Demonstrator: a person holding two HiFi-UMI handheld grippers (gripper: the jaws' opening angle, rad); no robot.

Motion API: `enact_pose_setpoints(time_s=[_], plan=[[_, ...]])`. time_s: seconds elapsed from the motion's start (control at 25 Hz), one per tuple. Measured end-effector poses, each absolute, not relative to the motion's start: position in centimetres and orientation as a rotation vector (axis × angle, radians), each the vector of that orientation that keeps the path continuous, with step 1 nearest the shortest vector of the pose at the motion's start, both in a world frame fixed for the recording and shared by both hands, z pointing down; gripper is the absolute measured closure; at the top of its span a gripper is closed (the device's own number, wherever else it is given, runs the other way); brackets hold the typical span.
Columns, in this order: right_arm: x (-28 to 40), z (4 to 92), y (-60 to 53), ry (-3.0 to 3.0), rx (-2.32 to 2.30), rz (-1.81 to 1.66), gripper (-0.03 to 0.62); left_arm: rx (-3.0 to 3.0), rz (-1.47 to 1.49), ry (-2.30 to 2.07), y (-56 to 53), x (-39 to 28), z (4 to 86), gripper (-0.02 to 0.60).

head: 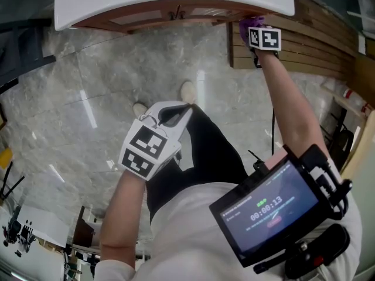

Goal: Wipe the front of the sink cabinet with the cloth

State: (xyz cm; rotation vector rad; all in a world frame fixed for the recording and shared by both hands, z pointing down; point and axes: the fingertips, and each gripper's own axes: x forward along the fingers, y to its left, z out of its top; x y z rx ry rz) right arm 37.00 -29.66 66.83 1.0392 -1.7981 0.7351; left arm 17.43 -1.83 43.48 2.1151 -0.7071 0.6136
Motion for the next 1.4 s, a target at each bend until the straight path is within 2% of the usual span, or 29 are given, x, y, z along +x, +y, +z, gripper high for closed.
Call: enact_pose_setpoints(time_s=[0.44, 1.4], plan=[[31.9, 66.4, -29.5, -1.872, 1.022, 0.773, 0.522, 2.115, 0.636, -0.711, -1.4, 16.2, 43.9, 0.577], [16.1, 63.9, -26.1, -2.005, 0.905, 0.772, 0.522, 2.105, 0.573, -0.761, 1.8, 8.3, 43.0, 0.577]])
